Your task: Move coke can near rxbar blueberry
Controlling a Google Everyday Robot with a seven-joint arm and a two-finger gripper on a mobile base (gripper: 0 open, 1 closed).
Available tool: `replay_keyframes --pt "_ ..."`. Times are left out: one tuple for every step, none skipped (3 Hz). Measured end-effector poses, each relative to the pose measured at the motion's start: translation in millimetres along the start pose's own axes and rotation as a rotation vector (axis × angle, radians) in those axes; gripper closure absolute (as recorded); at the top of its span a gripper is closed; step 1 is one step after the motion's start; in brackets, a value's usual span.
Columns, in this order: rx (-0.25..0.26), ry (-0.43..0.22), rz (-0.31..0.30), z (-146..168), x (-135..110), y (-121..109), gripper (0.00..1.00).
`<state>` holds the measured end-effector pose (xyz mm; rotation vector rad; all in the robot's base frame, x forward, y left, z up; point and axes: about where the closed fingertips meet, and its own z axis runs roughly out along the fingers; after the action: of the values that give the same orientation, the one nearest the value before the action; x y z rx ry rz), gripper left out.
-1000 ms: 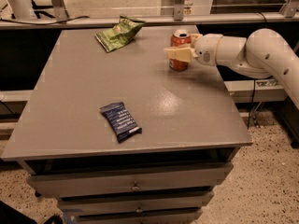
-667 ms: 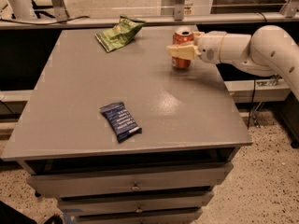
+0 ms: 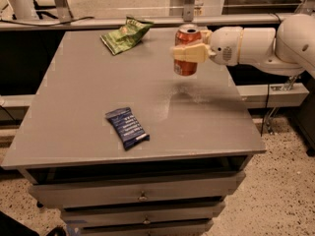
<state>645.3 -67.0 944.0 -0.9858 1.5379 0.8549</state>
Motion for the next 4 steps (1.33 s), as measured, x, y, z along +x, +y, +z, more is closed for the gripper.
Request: replay_keyframes --pt "-0.118 -0.036 0.034 0 -13 60 1.00" --pt "-0.219 -0.080 0.038 16 -20 118 1.00" --pt "-0.274 -0.084 0.013 37 -17 151 1.00" --pt "-0.292 -0.070 -0.029 55 -5 157 1.00"
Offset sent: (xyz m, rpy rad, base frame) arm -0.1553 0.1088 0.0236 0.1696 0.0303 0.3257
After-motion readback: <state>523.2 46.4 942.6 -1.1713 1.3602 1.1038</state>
